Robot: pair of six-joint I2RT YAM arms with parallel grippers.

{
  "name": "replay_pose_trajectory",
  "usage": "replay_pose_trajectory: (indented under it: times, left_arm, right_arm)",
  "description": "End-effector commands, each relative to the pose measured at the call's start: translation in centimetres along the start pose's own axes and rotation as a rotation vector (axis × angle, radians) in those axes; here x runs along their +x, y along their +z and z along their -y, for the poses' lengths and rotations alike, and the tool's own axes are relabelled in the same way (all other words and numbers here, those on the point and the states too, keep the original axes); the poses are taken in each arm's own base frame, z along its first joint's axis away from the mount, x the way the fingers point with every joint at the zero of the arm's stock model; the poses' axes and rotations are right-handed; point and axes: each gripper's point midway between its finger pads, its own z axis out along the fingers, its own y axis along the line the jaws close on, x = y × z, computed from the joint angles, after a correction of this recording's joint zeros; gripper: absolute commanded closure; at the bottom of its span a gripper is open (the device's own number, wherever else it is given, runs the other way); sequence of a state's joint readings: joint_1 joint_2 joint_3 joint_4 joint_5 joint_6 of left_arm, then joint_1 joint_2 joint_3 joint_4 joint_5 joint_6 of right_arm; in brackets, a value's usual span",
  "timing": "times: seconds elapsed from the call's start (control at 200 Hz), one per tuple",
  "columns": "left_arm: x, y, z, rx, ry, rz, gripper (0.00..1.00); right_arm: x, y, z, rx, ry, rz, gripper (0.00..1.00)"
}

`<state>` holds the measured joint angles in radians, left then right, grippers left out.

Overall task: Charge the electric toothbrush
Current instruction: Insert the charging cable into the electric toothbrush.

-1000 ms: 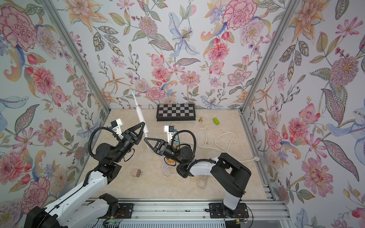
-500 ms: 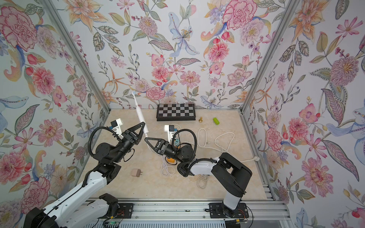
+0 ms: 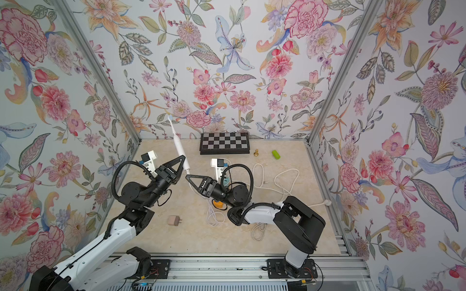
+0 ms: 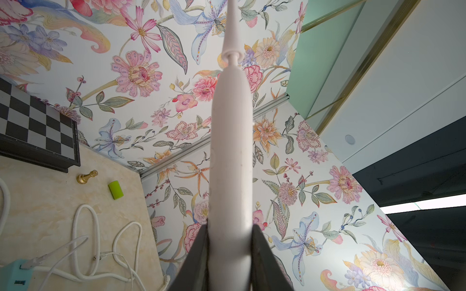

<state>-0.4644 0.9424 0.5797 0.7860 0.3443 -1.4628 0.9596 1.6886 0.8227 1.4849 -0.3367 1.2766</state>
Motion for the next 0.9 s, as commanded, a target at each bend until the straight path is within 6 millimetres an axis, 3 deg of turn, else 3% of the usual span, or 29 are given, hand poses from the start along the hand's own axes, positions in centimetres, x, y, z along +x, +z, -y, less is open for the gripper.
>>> replay_pose_trajectory:
  times: [0.0, 0.896]
  left_arm:
    - [1.4, 0.0, 1.9, 0.054, -0.002, -0.076, 1.0]
    - [0.9, 0.0, 3.2, 0.063, 0.003, -0.067, 1.0]
  right_arm:
    - [-2.4, 0.1, -1.8, -0.078, -0.013, 0.092, 1.0]
    - [-2.3, -0.5, 0.8, -0.015, -0.03, 0.102, 1.0]
